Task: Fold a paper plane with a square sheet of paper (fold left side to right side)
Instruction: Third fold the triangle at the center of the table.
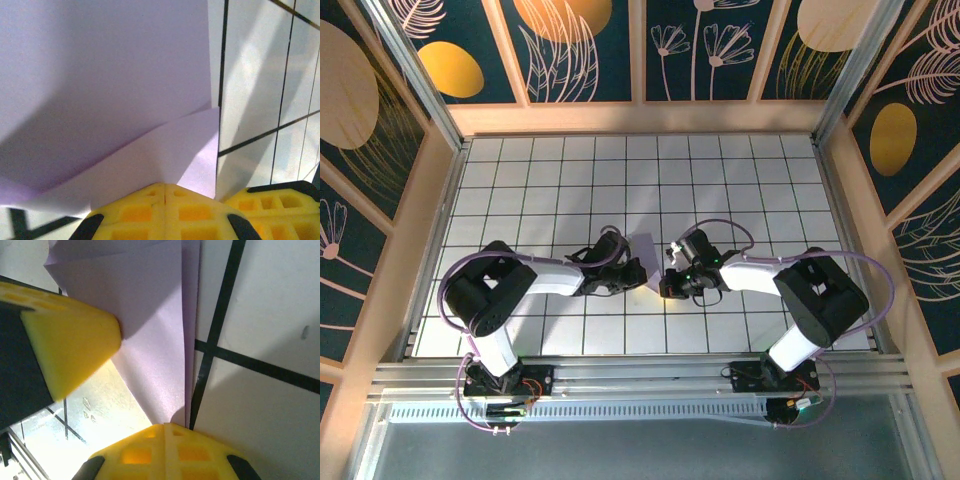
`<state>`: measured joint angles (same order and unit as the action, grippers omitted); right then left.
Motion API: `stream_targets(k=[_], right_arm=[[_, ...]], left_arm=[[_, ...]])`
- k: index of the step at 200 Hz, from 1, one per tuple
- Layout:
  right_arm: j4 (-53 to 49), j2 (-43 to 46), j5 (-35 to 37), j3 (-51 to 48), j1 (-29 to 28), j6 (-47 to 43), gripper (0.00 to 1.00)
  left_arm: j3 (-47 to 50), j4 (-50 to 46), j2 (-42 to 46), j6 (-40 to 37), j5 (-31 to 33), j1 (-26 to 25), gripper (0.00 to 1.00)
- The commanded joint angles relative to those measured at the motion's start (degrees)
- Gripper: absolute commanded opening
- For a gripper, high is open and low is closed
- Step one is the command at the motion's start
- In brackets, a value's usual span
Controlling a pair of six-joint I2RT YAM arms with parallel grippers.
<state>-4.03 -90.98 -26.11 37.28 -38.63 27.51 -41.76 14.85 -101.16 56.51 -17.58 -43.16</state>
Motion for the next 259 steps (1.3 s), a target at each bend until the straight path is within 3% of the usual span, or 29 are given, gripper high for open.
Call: stream_targets(k=[1,122,178,214,238,259], right_arm=[[-10.2,-2.8,7.2,-2.6,0.2,-1.2,0.0],[-10.0,-2.9,5.8,-1.8,-0.3,-1.2,0.0],[-9.0,-2.4,5.1,-1.5,-0.3,-0.9,0.0],[-8.8,-2.4,5.2,-1.6,-0.3,-0.8,0.0],[-8.5,-2.3,5.3,-2.0,-0.3,-0.6,0.0],[-8.4,-2.3,5.3,-2.0,-0.3,-0.6,0.0]], left_arm=[[2.2,-8.0,-0.5,-4.1,9.3,4.7,0.04],[4.1,-8.4,2.6,-8.8,11.3,11.1,0.07],[4.2,-10.1,12.9,-11.0,11.0,11.1,0.07],[4.5,-4.7,13.5,-10.1,3.6,6.7,0.05],[1.4,-3.6,9.2,-9.3,2.5,2.0,0.05],[0.9,-1.5,6.1,-7.6,2.7,1.0,0.05]])
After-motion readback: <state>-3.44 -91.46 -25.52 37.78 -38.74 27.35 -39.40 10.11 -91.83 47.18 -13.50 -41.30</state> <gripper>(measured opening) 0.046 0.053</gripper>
